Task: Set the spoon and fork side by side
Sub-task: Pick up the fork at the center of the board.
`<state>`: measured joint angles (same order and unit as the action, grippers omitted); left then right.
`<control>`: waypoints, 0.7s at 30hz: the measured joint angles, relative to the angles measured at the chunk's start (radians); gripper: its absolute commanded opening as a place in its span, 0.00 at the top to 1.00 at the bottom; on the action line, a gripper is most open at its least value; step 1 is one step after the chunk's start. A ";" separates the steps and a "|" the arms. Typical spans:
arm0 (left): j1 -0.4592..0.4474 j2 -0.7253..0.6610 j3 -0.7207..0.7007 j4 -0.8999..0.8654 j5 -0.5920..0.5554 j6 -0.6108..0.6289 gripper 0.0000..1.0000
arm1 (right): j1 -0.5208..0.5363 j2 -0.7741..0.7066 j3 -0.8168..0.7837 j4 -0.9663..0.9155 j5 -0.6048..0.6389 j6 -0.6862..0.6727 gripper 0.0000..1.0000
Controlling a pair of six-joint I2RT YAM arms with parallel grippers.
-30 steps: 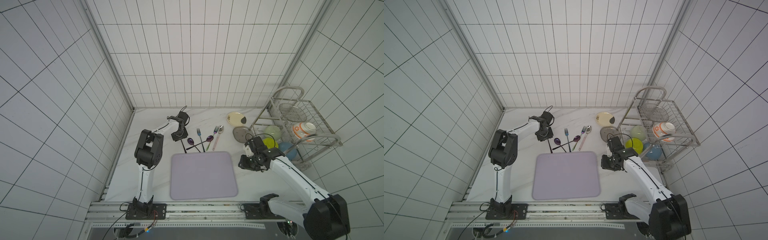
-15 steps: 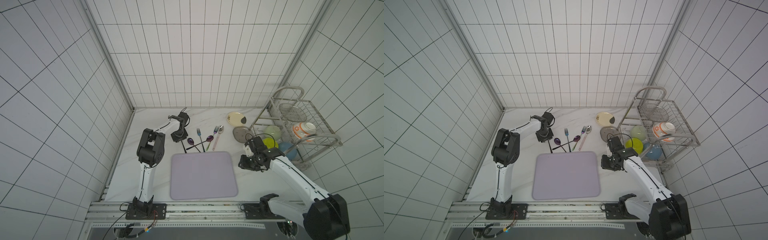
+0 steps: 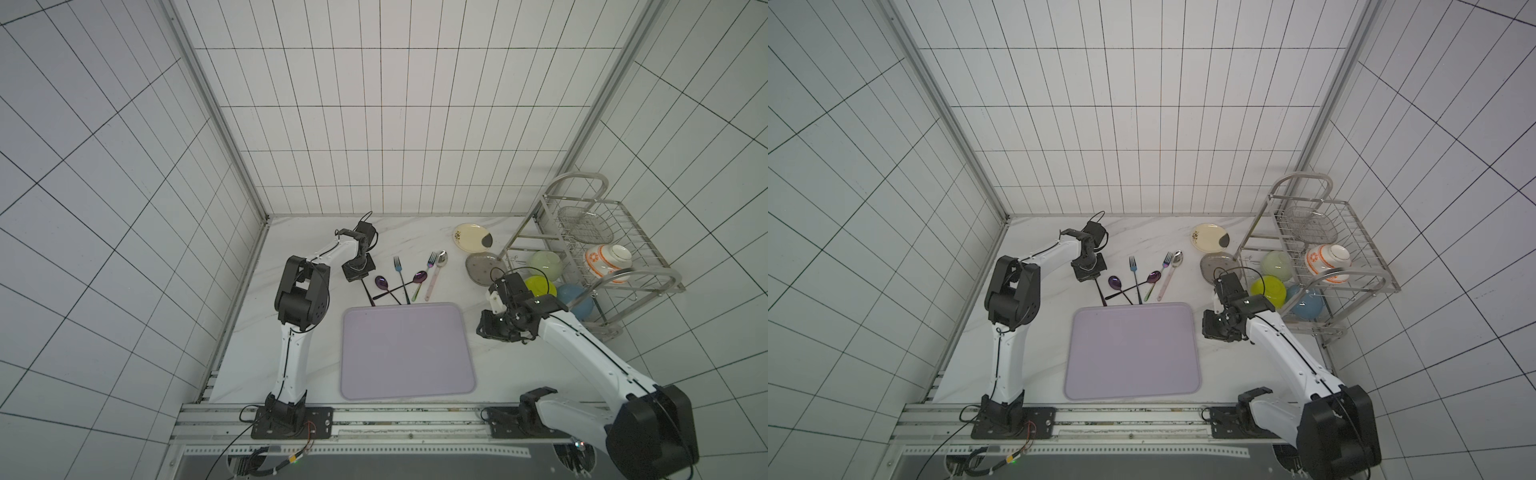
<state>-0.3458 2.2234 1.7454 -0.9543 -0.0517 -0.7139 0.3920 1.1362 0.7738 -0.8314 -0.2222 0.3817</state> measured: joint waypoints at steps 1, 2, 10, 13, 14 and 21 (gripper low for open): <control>0.005 0.003 0.006 0.007 0.000 0.021 1.00 | 0.000 0.000 0.000 0.000 0.000 0.000 0.66; 0.010 0.003 0.010 0.011 0.000 0.039 1.00 | 0.000 0.001 0.000 0.000 -0.001 0.000 0.66; 0.040 -0.023 0.066 0.022 -0.026 0.220 1.00 | 0.000 0.003 0.000 0.000 -0.003 -0.001 0.67; 0.044 -0.091 0.055 0.015 -0.021 0.265 1.00 | 0.000 0.003 0.000 0.000 -0.006 -0.003 0.67; 0.045 -0.129 0.037 0.018 -0.013 0.275 1.00 | 0.000 0.003 0.000 0.000 -0.006 -0.004 0.67; 0.031 -0.566 -0.297 0.054 0.108 0.285 1.00 | 0.000 0.002 0.000 0.001 -0.026 -0.009 0.67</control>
<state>-0.3149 1.6573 1.4483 -0.9001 0.0559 -0.4286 0.3920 1.1378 0.7738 -0.8307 -0.2478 0.3725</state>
